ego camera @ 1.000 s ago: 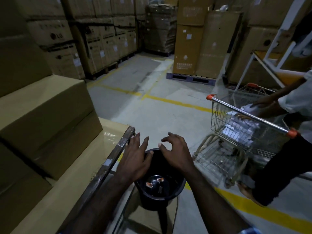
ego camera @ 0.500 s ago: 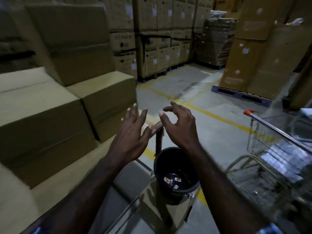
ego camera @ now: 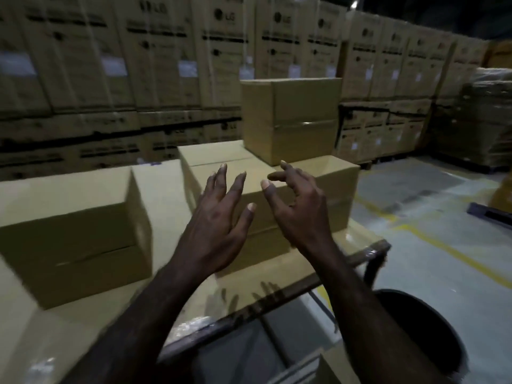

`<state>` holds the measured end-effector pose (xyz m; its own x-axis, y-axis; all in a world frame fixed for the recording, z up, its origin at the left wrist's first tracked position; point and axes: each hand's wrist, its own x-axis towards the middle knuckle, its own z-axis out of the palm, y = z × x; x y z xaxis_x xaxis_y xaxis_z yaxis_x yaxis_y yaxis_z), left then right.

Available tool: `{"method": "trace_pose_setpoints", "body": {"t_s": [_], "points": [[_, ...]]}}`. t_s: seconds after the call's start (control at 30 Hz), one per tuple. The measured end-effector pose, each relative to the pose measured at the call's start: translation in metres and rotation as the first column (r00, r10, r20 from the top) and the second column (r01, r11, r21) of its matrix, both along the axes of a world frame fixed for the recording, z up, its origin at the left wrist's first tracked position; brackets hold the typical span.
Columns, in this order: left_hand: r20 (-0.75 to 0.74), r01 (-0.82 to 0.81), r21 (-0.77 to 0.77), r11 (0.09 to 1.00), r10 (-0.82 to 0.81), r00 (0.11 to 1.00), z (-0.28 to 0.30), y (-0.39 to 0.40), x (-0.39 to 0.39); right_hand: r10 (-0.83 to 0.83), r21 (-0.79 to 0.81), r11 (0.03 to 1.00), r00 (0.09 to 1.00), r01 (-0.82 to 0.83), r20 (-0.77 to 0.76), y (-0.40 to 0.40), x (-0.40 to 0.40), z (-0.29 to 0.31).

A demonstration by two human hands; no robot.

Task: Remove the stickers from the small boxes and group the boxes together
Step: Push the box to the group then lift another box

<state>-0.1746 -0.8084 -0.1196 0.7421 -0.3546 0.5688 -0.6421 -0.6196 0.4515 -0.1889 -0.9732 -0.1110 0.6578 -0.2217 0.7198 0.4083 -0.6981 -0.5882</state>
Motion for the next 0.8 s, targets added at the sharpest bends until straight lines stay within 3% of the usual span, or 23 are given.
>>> {"method": "trace_pose_setpoints", "body": {"t_s": [0.4,0.8], "points": [[-0.011,-0.274,0.019,0.962,0.274,0.962,0.007,0.271,0.011,0.137,-0.072,0.987,0.989,-0.141,-0.048,0.245,0.043,0.009],[-0.047,-0.425,0.098,0.900,0.431,0.901,-0.006,0.375,0.048,0.205,-0.210,0.947,0.962,-0.241,-0.180,0.349,0.105,-0.008]]}}
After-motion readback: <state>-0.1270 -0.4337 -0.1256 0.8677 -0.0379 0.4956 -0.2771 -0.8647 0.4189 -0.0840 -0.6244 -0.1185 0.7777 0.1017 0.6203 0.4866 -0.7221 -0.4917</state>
